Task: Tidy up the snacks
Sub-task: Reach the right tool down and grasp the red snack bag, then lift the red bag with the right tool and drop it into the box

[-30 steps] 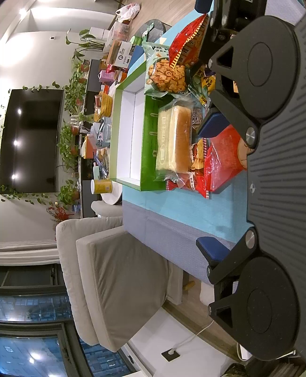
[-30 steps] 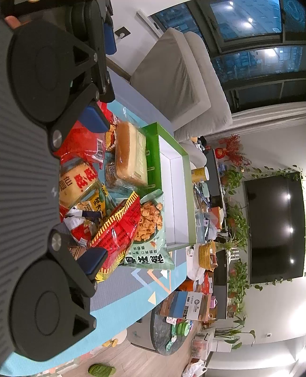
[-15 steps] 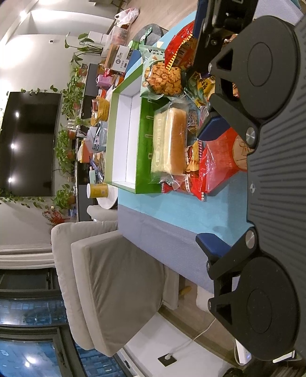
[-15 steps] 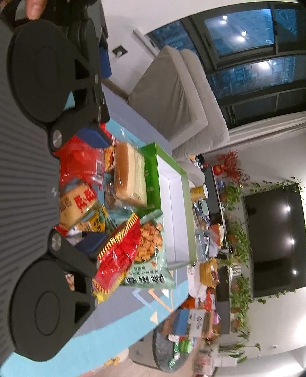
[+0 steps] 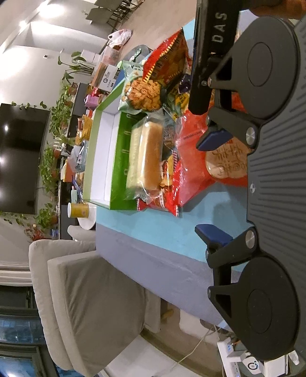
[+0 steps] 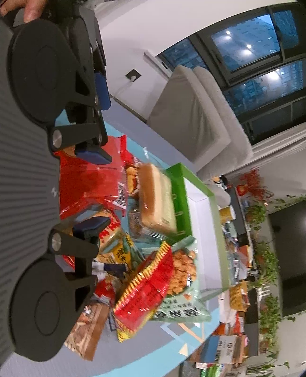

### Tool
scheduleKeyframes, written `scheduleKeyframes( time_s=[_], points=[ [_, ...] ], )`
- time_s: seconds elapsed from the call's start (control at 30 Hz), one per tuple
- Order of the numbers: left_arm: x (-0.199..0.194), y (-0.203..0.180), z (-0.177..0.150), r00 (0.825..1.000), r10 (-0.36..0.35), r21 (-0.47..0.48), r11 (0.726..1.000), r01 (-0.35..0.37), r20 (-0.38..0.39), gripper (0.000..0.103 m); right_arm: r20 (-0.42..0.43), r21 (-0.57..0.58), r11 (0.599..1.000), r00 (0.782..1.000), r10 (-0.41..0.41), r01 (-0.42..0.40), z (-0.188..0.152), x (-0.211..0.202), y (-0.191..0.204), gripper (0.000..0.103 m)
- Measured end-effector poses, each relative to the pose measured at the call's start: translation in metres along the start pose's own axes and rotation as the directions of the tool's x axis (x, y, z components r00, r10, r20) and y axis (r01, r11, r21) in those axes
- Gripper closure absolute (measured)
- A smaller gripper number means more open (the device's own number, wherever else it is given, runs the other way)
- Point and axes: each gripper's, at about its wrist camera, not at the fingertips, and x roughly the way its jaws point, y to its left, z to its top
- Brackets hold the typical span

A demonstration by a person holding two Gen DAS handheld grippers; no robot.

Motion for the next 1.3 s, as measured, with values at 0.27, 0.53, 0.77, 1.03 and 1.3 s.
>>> scheduleKeyframes(
  time_s=[0.27,0.53,0.77,1.03,1.3],
  points=[
    [0.01,0.007,-0.005,0.997,-0.069,-0.008,0.998,0.068,-0.048,0.038,-0.073,0.079,0.996,0.996,0.043,-0.037,0.005,0.015,-0.014,0.056],
    [0.022,-0.01,-0.01,0.991,-0.118,0.082,0.989,0.124,-0.07,0.043,-0.136,0.103,0.992,0.987,0.086,-0.072,0.006,0.033,-0.017,0.057],
    [0.024,-0.015,-0.011,0.979,-0.184,0.09,0.977,0.192,-0.084,0.061,-0.153,0.139,0.983,0.978,0.144,-0.123,0.007,0.033,-0.024,0.062],
    [0.003,-0.019,-0.003,0.981,-0.191,0.113,0.975,0.193,-0.026,0.063,-0.115,0.12,0.982,0.98,0.159,-0.146,0.013,0.019,-0.013,0.066],
    [-0.015,-0.032,0.027,0.978,-0.194,0.169,0.969,0.18,0.075,0.063,-0.032,0.081,0.986,0.988,0.15,-0.147,0.039,-0.002,-0.006,0.066]
  ],
)
